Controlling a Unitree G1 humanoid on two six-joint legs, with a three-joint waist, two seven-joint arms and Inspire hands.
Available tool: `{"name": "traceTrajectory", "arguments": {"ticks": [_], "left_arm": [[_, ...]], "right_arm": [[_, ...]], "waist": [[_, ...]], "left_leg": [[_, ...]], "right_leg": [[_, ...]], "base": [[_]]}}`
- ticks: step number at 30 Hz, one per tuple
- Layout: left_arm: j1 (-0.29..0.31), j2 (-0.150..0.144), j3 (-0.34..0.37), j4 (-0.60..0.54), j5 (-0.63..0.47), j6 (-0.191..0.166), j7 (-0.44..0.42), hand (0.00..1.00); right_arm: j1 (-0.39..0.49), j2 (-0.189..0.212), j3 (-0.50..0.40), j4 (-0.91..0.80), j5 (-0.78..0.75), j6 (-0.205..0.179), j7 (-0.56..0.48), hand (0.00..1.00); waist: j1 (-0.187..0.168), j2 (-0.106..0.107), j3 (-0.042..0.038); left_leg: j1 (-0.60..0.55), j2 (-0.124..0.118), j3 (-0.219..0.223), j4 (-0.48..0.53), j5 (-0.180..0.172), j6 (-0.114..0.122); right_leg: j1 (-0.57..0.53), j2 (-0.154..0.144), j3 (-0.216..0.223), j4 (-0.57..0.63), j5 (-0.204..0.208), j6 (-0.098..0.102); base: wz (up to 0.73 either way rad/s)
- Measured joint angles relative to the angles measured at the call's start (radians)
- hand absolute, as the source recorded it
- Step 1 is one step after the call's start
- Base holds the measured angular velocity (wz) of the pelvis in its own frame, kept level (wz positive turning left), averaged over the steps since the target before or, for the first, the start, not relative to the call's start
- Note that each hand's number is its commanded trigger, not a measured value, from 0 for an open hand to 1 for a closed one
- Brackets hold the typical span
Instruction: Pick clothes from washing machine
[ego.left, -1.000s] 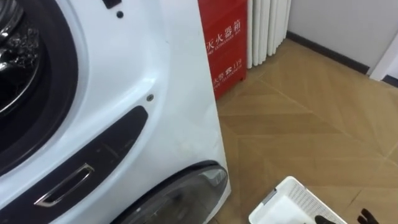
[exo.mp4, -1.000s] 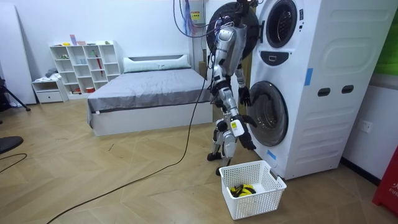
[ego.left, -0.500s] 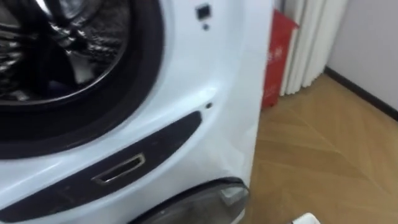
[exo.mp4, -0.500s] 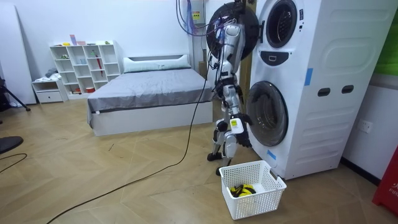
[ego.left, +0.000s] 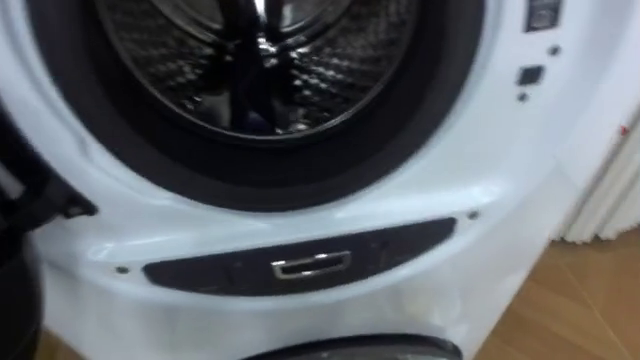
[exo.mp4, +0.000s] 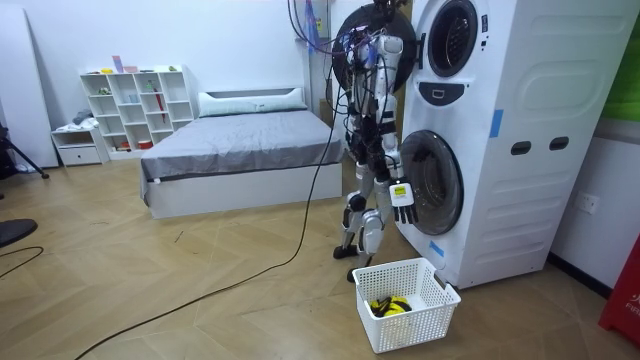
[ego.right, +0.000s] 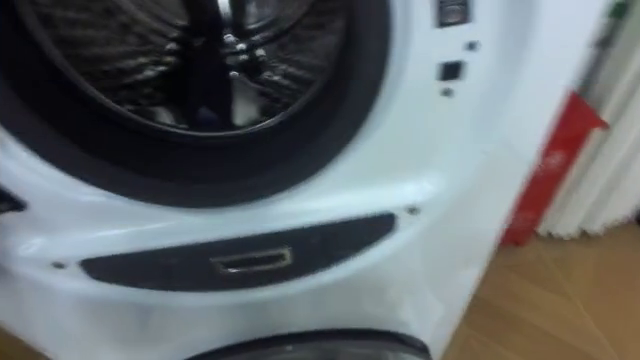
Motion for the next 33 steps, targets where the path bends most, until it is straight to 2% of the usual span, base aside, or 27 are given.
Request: {"name": "traceTrajectory", "arguments": {"ticks": [5, 11, 14, 16, 17, 18, 19, 21, 22, 23, 24, 25, 28, 29, 30, 31, 32, 33], "left_arm": [[0.010, 0.000, 0.038, -0.006, 0.004, 0.002, 0.001, 0.00], [0.025, 0.002, 0.083, -0.006, 0.014, 0.017, 0.016, 0.00], [0.023, 0.002, 0.122, -0.006, 0.059, 0.018, 0.016, 0.00], [0.018, 0.002, 0.144, -0.003, 0.060, 0.017, 0.014, 0.00], [0.017, 0.002, 0.149, 0.000, 0.060, 0.017, 0.010, 0.00], [0.017, 0.002, 0.166, -0.002, 0.073, 0.020, -0.001, 0.00], [0.017, 0.002, 0.181, -0.014, 0.080, 0.026, -0.009, 0.00], [0.004, -0.002, 0.198, -0.050, 0.108, 0.034, -0.020, 0.00], [-0.001, -0.002, 0.204, -0.054, 0.117, 0.034, -0.021, 0.00], [0.005, -0.004, 0.211, -0.054, 0.118, 0.035, -0.024, 0.00], [0.019, -0.003, 0.208, -0.057, 0.117, 0.039, -0.030, 0.00], [0.015, -0.003, 0.204, -0.066, 0.117, 0.044, -0.033, 0.00], [-0.008, -0.003, 0.196, -0.087, 0.121, 0.045, -0.051, 0.00], [-0.032, -0.003, 0.187, -0.090, 0.124, 0.045, -0.058, 0.00], [-0.049, -0.003, 0.172, -0.099, 0.126, 0.045, -0.067, 0.00], [-0.070, -0.004, 0.158, -0.104, 0.130, 0.045, -0.072, 0.00], [-0.083, -0.002, 0.157, -0.105, 0.138, 0.045, -0.072, 0.00], [-0.106, 0.002, 0.154, -0.105, 0.142, 0.045, -0.072, 0.00]], "right_arm": [[-0.023, 0.001, 0.026, 0.000, -0.032, 0.001, 0.000, 0.00], [-0.038, 0.003, 0.065, 0.021, -0.082, 0.003, 0.006, 0.00], [-0.040, 0.004, 0.073, 0.022, -0.101, 0.013, 0.022, 0.00], [-0.035, 0.005, 0.083, 0.023, -0.100, 0.013, 0.022, 0.00], [-0.038, 0.005, 0.084, 0.023, -0.104, 0.013, 0.022, 0.00], [-0.042, 0.005, 0.081, 0.026, -0.128, 0.013, 0.022, 0.00], [-0.040, 0.002, 0.073, 0.025, -0.142, 0.012, 0.022, 0.00], [-0.038, -0.005, 0.048, 0.029, -0.156, 0.007, 0.022, 0.00], [-0.039, -0.007, 0.035, 0.033, -0.164, 0.004, 0.022, 0.00], [-0.040, -0.013, 0.011, 0.037, -0.173, 0.001, 0.019, 0.00], [-0.033, -0.019, 0.006, 0.029, -0.170, -0.002, 0.014, 0.00], [-0.029, -0.024, 0.006, 0.030, -0.158, -0.001, 0.008, 0.00], [-0.030, -0.029, 0.002, 0.032, -0.167, -0.002, 0.003, 0.00], [-0.028, -0.029, -0.014, 0.033, -0.175, -0.002, 0.002, 0.00], [-0.026, -0.029, -0.036, 0.033, -0.175, -0.003, 0.000, 0.00], [-0.024, -0.030, -0.062, 0.033, -0.175, -0.005, 0.000, 0.00], [-0.027, -0.028, -0.069, 0.033, -0.175, -0.005, 0.000, 0.00], [-0.034, -0.025, -0.070, 0.033, -0.172, -0.004, 0.000, 0.00]], "waist": [[0.024, -0.014, 0.0030], [0.025, -0.032, 0.0026], [0.046, -0.046, 0.0063], [0.057, -0.049, 0.0162], [0.063, -0.046, 0.0166], [0.070, -0.043, 0.0178], [0.070, -0.042, 0.0165], [0.068, -0.043, 0.0123], [0.069, -0.042, 0.0127], [0.075, -0.033, 0.0174], [0.058, -0.014, 0.0076], [0.035, -0.008, 0.0081], [0.017, 0.001, 0.0121], [-0.001, 0.013, 0.0137], [-0.017, 0.031, 0.0114], [-0.022, 0.042, 0.0093], [-0.021, 0.045, 0.0097], [-0.021, 0.044, 0.0108]], "left_leg": [[0.007, -0.001, -0.013, -0.002, 0.000, 0.000], [0.021, -0.001, -0.020, 0.005, -0.001, -0.001], [0.001, 0.008, -0.019, 0.062, -0.011, -0.015], [-0.054, 0.027, -0.026, 0.191, -0.042, -0.033], [-0.074, 0.036, -0.028, 0.228, -0.051, -0.039], [-0.115, 0.042, -0.050, 0.304, -0.060, -0.049], [-0.152, 0.048, -0.075, 0.372, -0.059, -0.050], [-0.204, 0.072, -0.079, 0.460, -0.058, -0.051], [-0.220, 0.079, -0.079, 0.506, -0.058, -0.052], [-0.228, 0.110, -0.073, 0.654, -0.055, -0.053], [-0.204, 0.131, -0.073, 0.764, -0.053, -0.058], [-0.158, 0.146, -0.077, 0.809, -0.049, -0.067], [-0.060, 0.142, -0.105, 0.762, -0.047, -0.095], [-0.006, 0.144, -0.131, 0.689, -0.063, -0.120], [0.043, 0.149, -0.150, 0.591, -0.079, -0.139], [0.096, 0.146, -0.157, 0.467, -0.114, -0.137], [0.116, 0.144, -0.158, 0.397, -0.149, -0.129], [0.140, 0.137, -0.156, 0.281, -0.194, -0.126]], "right_leg": [[0.021, -0.001, -0.015, -0.015, -0.002, 0.000], [0.055, -0.002, -0.025, -0.016, -0.013, -0.003], [0.048, -0.001, -0.024, 0.003, -0.021, -0.011], [0.041, 0.017, -0.028, 0.030, -0.031, -0.024], [0.033, 0.023, -0.027, 0.041, -0.034, -0.029], [0.028, 0.036, -0.028, 0.057, -0.035, -0.037], [0.021, 0.041, -0.033, 0.055, -0.035, -0.047], [0.007, 0.053, -0.049, 0.055, -0.033, -0.066], [-0.001, 0.056, -0.053, 0.067, -0.038, -0.073], [-0.008, 0.072, -0.049, 0.101, -0.048, -0.087], [-0.008, 0.086, -0.047, 0.121, -0.055, -0.097], [-0.014, 0.092, -0.053, 0.143, -0.059, -0.101], [-0.063, 0.092, -0.062, 0.187, -0.058, -0.101], [-0.098, 0.093, -0.080, 0.207, -0.054, -0.101], [-0.137, 0.093, -0.099, 0.227, -0.048, -0.098], [-0.185, 0.091, -0.100, 0.257, -0.039, -0.095], [-0.209, 0.085, -0.101, 0.272, -0.034, -0.092], [-0.258, 0.068, -0.109, 0.288, -0.012, -0.087]], "base": [[0.11], [0.09], [-0.03], [-0.02], [-0.09], [-0.07], [0.00], [0.06], [-0.16], [-0.22], [-0.10], [0.09], [0.07], [0.30], [0.29], [0.18], [0.00], [0.00]]}}
